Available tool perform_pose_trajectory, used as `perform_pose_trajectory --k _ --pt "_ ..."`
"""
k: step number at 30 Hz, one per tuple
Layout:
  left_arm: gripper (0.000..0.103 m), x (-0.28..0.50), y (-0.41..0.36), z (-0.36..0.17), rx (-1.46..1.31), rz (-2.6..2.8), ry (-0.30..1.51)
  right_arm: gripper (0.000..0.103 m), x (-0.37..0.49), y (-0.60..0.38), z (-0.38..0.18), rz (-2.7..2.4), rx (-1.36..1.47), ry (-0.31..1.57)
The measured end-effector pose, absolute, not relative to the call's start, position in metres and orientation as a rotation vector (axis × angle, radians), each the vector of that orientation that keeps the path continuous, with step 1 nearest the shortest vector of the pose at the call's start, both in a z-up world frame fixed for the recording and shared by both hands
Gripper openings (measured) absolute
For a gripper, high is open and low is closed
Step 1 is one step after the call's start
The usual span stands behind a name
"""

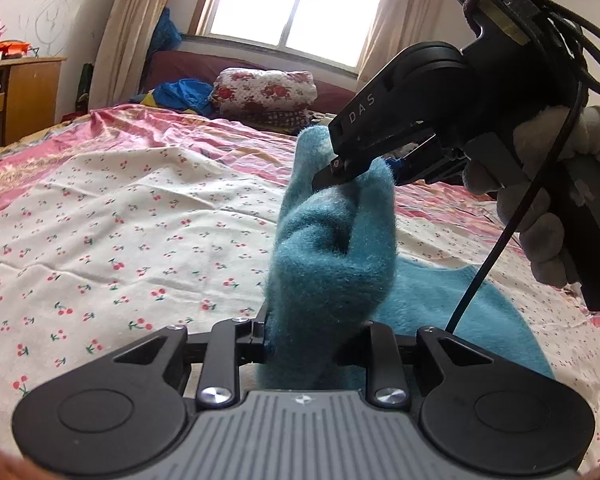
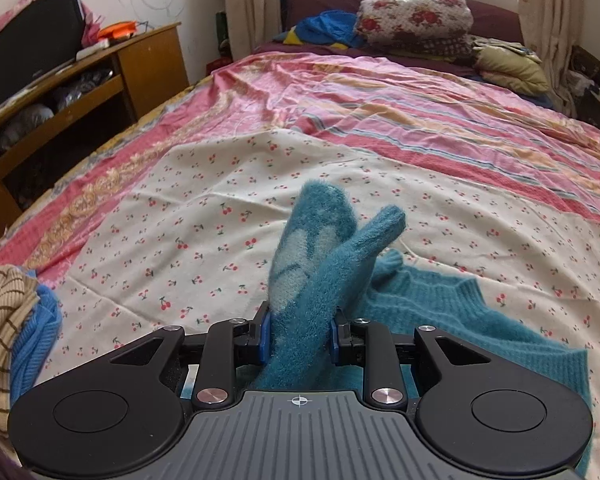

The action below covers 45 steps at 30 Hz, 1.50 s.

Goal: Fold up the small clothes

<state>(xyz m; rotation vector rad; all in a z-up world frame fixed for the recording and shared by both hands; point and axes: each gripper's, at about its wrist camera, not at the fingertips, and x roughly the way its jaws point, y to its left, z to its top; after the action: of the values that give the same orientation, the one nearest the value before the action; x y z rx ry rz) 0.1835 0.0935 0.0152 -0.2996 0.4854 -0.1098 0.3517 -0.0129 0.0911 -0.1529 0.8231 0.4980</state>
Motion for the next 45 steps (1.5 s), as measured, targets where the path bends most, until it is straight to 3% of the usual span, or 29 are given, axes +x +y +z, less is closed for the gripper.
perform_pose_trajectory --k 45 --pt "0.032 0.212 -0.077 0.059 -0.027 -0.343 0.520 0.023 0.365 -0.226 0.079 0.374 0.188 0.797"
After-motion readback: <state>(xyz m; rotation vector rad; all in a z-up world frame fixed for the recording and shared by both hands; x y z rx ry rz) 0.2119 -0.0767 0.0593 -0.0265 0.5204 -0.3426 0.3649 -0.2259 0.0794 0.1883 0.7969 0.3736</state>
